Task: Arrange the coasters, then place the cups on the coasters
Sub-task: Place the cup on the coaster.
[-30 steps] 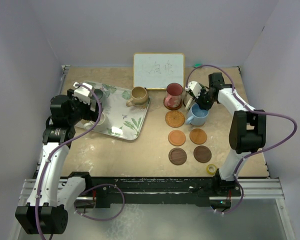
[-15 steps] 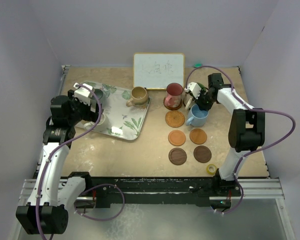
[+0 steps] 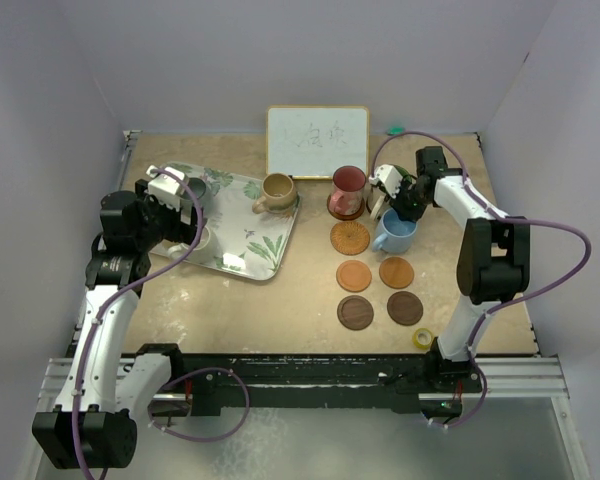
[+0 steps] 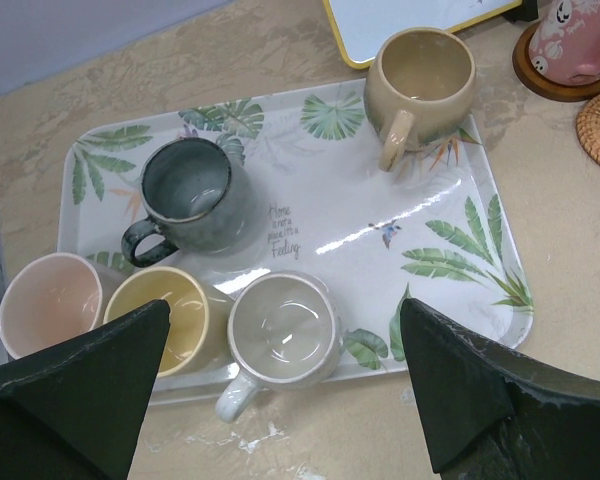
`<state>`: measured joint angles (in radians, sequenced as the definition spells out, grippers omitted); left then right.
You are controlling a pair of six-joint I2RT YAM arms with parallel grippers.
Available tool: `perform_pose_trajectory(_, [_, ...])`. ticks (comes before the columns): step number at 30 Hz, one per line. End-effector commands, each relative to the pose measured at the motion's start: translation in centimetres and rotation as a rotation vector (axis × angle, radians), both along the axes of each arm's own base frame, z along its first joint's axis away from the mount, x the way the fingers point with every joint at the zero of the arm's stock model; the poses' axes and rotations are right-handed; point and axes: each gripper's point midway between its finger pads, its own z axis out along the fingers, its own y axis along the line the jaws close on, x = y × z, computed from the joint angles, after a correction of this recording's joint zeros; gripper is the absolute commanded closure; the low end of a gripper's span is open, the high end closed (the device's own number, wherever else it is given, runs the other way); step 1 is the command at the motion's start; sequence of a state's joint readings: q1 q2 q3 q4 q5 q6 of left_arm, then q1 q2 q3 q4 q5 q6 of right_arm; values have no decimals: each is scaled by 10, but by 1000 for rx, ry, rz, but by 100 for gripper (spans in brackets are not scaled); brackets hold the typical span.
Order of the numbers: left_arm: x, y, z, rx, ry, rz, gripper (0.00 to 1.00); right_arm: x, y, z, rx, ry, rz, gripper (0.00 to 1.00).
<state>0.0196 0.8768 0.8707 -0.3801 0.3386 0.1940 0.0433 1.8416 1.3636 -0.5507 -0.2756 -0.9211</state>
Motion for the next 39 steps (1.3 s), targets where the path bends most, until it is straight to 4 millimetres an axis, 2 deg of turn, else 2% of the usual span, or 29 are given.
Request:
perform_pose_trajectory(1, [3,-1,15,-3,-68,-16,6,16,-3,31,-6,-85,-2,79])
perform_pose_trajectory(7, [2,-1,17,-1,-76,-14,6,15,-4,45,-8,-106,-17,69])
perform_pose_trajectory(13, [3,3,20,0,-85,11,7,10,-5,69,1,-139,-39,62])
perform_pose_trajectory(19, [9,21,27,51,-92,96,7,-10,-5,96,19,-153,-71,55])
perform_pose_trajectory(22, [13,34,33,85,-86,165,6,-13,-10,108,6,-195,-112,51])
perform_pose_trajectory(26, [19,43,34,126,-44,191,6,-27,-7,126,49,-215,-155,48])
perform_pose_trajectory(30, [29,38,27,121,-4,160,5,-48,-1,141,95,-201,-201,46])
perform_pose_trajectory(35, [45,31,26,95,11,127,5,-81,13,152,174,-177,-218,44])
perform_pose_trajectory(39, [57,30,25,95,21,120,4,-102,17,153,224,-157,-266,42])
